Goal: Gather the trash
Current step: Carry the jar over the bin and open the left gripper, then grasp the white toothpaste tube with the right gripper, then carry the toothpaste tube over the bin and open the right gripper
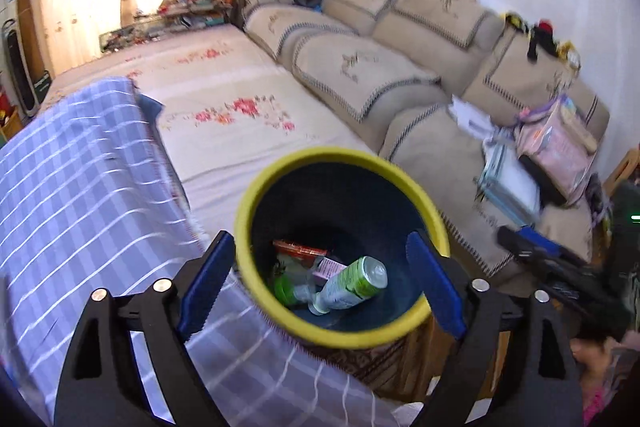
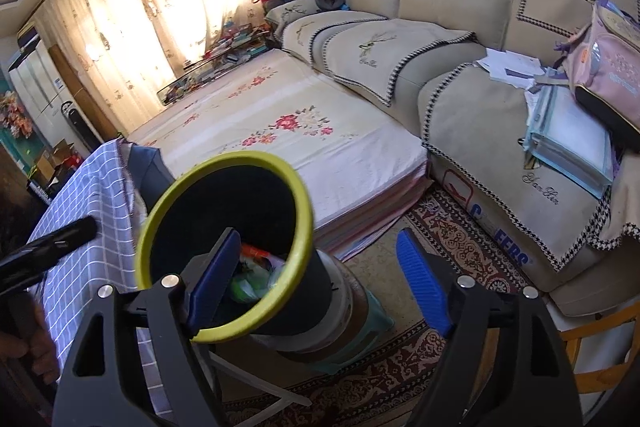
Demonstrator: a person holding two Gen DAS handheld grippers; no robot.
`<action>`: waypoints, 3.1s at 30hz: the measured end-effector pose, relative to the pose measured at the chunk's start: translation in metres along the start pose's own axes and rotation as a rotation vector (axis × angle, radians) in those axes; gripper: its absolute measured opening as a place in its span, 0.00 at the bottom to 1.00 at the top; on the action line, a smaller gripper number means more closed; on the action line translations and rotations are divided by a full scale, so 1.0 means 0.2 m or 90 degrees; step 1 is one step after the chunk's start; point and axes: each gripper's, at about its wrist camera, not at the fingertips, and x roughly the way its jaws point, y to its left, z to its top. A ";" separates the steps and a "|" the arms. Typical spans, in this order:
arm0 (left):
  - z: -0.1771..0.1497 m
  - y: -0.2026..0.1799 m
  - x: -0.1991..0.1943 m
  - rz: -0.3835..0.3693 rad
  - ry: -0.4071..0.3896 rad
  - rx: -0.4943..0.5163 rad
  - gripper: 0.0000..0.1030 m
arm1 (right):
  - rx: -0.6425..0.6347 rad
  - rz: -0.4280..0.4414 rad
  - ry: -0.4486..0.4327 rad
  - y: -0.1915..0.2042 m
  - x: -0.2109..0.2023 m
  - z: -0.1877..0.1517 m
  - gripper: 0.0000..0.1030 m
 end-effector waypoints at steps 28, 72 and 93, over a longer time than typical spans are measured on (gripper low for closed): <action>-1.22 0.85 -1.67 0.335 -0.232 -0.245 0.92 | -0.389 0.336 0.076 1.78 -0.17 -0.50 0.75; -1.31 0.90 -1.55 0.302 -0.206 -0.260 0.92 | -0.292 0.289 0.097 1.71 -0.10 -0.34 0.16; -1.22 0.84 -1.38 0.264 -0.168 -0.241 0.92 | -0.106 0.058 0.090 0.80 0.24 -0.13 0.17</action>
